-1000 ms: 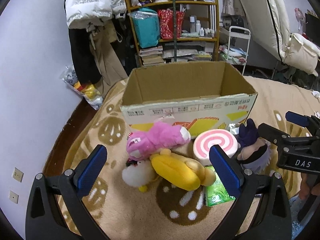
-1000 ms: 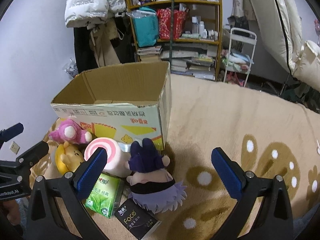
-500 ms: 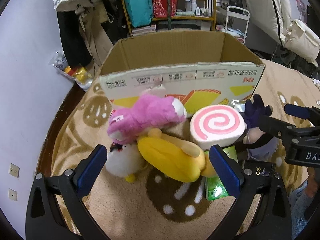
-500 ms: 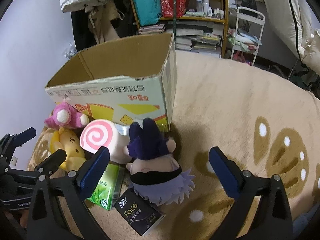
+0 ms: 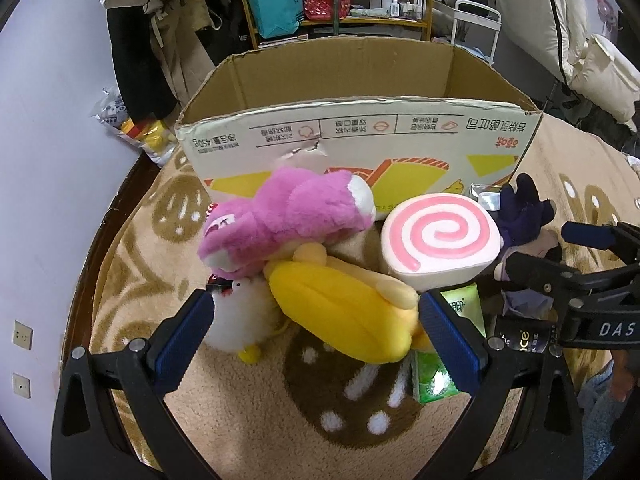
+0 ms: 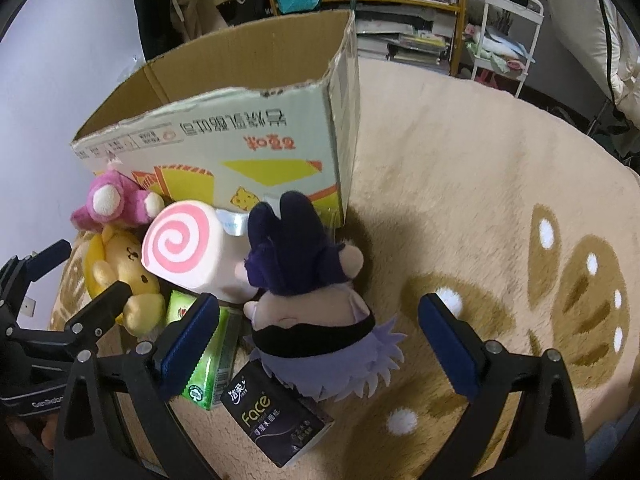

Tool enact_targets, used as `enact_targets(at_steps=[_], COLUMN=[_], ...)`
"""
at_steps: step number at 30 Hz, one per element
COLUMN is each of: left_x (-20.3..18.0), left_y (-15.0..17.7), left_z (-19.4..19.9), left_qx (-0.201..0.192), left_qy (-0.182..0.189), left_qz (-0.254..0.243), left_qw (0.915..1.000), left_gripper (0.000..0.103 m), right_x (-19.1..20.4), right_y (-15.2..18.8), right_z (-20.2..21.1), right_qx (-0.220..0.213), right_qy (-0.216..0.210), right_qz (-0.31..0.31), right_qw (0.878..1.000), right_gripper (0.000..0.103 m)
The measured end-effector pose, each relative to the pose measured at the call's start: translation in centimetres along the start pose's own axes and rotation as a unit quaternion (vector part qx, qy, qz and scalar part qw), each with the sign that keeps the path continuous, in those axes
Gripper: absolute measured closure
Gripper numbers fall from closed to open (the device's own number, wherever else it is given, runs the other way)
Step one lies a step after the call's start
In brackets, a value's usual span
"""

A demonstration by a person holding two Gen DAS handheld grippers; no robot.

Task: Organize soft objects
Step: 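Move the left tool to the yellow plush while the right tool approaches the purple-haired doll, then close the left tool on the yellow plush while the right tool grips the purple-haired doll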

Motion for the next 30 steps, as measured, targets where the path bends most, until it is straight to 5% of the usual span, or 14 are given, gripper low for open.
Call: enact_targets(at_steps=[24, 30], left_x=[-0.7, -0.3], left_y=[0.5, 0.9], left_z=[-1.2, -2.0], left_qx=[0.013, 0.030], left_qy=[0.025, 0.054], left_qz=[-0.007, 0.012], left_qw=[0.9996, 0.9980], left_gripper=[0.002, 0.002], right_x=[-0.2, 0.1], right_y=[0.7, 1.0], right_z=[-3.0, -3.8], right_qx=[0.043, 0.054], right_qy=[0.005, 0.005], right_qz=[-0.005, 0.001], right_qw=[0.999, 0.999], right_gripper=[0.000, 0.007])
Point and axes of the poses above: each gripper's, at about its wrist camera, not at the fingertips, and z roughly against the way its jaws point, x to its left, y to its underside, the point moved 4 cm from there along -z, roughly the way its jaws point, and after that the axes turned 13 degrees about -z, right-handed, at the moved point
